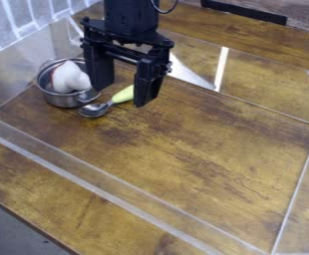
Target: Move the green spoon to the right
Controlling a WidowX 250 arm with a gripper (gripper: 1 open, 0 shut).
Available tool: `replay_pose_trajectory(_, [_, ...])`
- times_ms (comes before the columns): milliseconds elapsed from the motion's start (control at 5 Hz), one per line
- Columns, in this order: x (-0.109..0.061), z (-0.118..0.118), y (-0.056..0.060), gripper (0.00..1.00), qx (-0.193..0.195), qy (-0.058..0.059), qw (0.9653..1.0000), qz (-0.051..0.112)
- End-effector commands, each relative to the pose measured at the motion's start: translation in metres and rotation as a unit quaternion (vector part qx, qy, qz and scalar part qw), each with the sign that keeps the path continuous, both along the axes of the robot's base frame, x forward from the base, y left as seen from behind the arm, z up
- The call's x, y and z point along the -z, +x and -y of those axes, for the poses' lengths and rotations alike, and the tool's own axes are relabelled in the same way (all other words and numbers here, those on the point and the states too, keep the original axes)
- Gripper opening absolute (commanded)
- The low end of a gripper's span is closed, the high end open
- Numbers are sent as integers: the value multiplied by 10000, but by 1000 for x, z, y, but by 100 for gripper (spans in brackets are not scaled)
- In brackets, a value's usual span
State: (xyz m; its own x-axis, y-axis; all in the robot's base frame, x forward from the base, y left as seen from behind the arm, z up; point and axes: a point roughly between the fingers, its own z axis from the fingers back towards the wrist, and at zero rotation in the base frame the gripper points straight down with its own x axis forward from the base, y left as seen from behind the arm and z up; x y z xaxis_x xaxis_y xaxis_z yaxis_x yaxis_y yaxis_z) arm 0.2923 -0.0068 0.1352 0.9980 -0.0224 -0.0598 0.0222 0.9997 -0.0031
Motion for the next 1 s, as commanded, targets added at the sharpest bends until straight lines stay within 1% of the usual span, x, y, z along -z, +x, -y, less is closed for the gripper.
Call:
replay_pose_trajectory(0, [22, -13, 9, 100, -39, 17, 10000, -12])
replay_pose_trajectory(200, [36, -16, 24, 100, 49, 33, 10000, 62])
replay_pose_trajectory(400, [48, -23, 49, 100, 297, 56, 9993, 211])
replay_pose_trajectory(600, [57, -30, 65, 100, 392, 47, 9988, 290])
replay_pose_trajectory(800, [63, -36, 69, 100, 134, 40, 9993, 336])
